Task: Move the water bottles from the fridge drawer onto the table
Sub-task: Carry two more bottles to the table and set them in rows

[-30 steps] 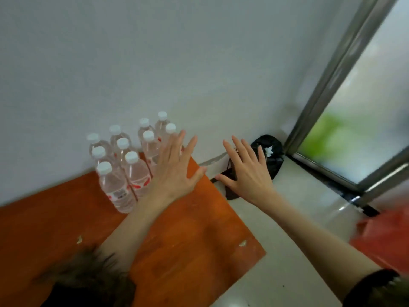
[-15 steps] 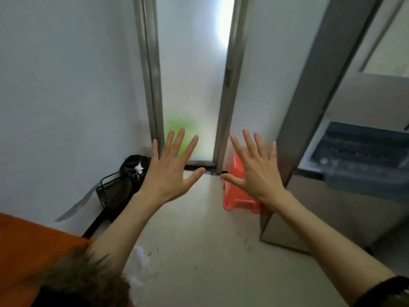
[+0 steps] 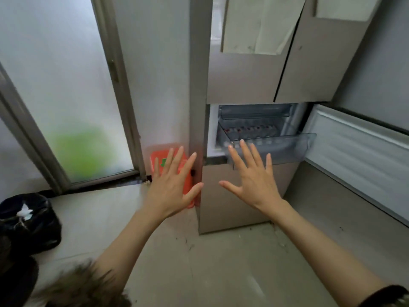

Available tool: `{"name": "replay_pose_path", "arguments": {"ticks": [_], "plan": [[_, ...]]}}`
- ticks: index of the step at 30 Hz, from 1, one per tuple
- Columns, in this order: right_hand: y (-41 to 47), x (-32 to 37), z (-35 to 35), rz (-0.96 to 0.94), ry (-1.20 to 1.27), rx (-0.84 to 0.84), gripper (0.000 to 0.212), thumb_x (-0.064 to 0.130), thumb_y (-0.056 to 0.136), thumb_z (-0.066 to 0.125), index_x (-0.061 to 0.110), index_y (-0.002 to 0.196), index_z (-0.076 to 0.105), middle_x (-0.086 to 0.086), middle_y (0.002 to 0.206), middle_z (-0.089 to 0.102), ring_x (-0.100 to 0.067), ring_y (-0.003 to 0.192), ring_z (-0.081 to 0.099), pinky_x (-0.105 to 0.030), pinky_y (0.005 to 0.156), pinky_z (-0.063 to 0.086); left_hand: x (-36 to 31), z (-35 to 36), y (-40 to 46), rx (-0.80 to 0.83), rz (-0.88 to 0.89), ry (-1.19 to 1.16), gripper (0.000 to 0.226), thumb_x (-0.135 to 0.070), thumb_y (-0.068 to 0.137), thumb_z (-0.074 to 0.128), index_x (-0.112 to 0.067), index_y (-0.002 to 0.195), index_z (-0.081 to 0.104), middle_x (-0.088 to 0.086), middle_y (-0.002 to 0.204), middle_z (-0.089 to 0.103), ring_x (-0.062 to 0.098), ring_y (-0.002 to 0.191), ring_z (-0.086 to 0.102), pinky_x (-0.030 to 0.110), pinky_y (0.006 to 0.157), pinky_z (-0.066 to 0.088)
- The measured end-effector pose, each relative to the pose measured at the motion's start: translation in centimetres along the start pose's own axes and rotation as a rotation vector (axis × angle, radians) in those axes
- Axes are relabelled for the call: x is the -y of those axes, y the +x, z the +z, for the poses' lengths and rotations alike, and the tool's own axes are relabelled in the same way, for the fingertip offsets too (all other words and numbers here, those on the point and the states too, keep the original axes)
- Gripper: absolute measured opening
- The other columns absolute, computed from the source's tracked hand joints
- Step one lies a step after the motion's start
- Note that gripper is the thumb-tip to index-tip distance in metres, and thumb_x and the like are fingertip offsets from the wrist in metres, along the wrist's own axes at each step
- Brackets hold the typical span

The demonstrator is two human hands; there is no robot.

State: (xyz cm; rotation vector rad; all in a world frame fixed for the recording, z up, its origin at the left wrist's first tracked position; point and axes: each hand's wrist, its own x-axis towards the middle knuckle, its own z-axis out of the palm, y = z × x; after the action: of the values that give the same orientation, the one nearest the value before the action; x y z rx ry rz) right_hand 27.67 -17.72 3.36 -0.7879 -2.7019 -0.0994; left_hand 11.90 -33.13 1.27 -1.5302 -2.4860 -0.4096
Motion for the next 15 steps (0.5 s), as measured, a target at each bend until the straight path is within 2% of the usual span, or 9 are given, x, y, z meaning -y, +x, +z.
{"name": "replay_pose_path", "arguments": {"ticks": [5, 8, 12, 15], "plan": [[5.9, -7.1, 2.7, 0.062, -0.039, 0.074, 0.088, 0.074, 0.080, 0.030, 0.036, 0.143, -0.017, 0.001, 0.156, -0.016, -0.021, 0.144, -0.015, -0.055, 0.112, -0.006, -1.9, 5.3, 9.5, 0.052, 0.014, -0.034, 0.076, -0.070, 0.078, 0.008, -0.038, 0.143, -0.013, -0.002, 0.154, -0.022, 0.019, 0.139, -0.026, 0.044, 0.111, -0.016], [9.1, -11.0, 3.8, 0.084, -0.067, 0.113, 0.088, 0.075, 0.077, 0.025, 0.036, 0.144, -0.017, 0.000, 0.157, -0.016, -0.022, 0.144, -0.014, -0.054, 0.113, -0.006, -3.2, 7.3, 15.2, 0.085, 0.037, -0.050, 0.071, -0.064, 0.085, 0.017, -0.037, 0.144, -0.011, -0.001, 0.154, -0.020, 0.018, 0.137, -0.026, 0.044, 0.111, -0.013], [12.7, -15.9, 5.4, 0.141, -0.065, 0.164, 0.085, 0.072, 0.082, 0.029, 0.035, 0.143, -0.019, 0.001, 0.156, -0.017, -0.021, 0.144, -0.014, -0.053, 0.113, -0.006, -5.4, 9.4, 21.5, 0.132, 0.078, -0.106, 0.068, -0.059, 0.091, 0.025, -0.036, 0.146, -0.006, -0.001, 0.155, -0.017, 0.017, 0.140, -0.023, 0.043, 0.112, -0.012], [15.2, -19.0, 6.9, 0.163, -0.042, 0.194, 0.083, 0.071, 0.083, 0.027, 0.035, 0.144, -0.017, 0.001, 0.156, -0.016, -0.021, 0.144, -0.013, -0.053, 0.114, -0.006, -6.6, 11.3, 25.1, 0.168, 0.089, -0.102, 0.067, -0.060, 0.091, 0.023, -0.036, 0.146, -0.007, -0.001, 0.155, -0.018, 0.017, 0.141, -0.022, 0.042, 0.111, -0.013]]}}
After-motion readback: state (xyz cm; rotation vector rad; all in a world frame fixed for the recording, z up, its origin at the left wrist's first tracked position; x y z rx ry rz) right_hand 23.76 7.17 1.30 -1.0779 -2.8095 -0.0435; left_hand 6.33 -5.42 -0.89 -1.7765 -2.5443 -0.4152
